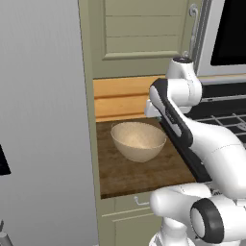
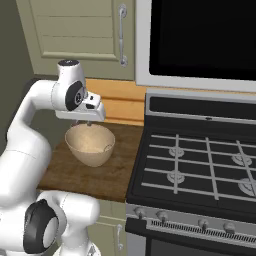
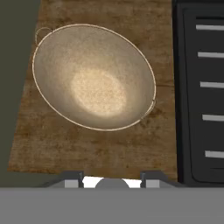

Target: Open the cabinet, pick up the bread from the cabinet and place it in the basket. Then move the basket to the dining counter.

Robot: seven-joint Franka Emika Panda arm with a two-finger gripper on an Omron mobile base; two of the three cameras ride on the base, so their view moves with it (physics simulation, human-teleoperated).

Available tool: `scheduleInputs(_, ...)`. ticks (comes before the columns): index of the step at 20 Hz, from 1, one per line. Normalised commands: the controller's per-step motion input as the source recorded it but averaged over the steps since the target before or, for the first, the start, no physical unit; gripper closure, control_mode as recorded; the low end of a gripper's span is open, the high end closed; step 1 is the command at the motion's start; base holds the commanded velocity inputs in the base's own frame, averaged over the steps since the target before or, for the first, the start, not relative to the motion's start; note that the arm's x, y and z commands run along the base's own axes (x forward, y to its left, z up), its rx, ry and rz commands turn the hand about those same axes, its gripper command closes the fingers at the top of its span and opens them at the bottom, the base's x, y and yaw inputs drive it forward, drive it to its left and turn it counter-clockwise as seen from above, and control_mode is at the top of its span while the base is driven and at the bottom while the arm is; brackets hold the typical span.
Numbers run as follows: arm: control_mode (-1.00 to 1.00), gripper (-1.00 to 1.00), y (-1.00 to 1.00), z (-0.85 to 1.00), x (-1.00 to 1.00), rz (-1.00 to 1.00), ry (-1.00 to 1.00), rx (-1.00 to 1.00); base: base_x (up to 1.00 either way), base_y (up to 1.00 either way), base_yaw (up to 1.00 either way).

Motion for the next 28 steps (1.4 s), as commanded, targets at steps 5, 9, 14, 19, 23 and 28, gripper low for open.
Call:
scheduleInputs(5,-1.0,-1.0,-0.03,0.0,-0.54,0.0,-0.11,0.0,0.0,0.0,0.0)
scheduleInputs(9,-1.0,-1.0,-0.14,0.14,-0.68,0.0,-0.31,0.03,0.0,0.0,0.0)
scheduleInputs(14,-1.0,-1.0,-0.49,0.59,-0.2,0.01,-0.18,0.01,0.0,0.0,0.0)
scheduleInputs(19,-1.0,-1.0,-0.74,0.74,-0.08,0.0,-0.17,0.01,0.0,0.0,0.0)
scheduleInputs(23,-1.0,-1.0,-0.43,0.91,0.13,0.0,-0.14,0.03,0.0,0.0,0.0)
scheduleInputs(28,-1.0,-1.0,-0.01,0.88,0.38,0.0,-0.28,0.05,0.0,0.0,0.0)
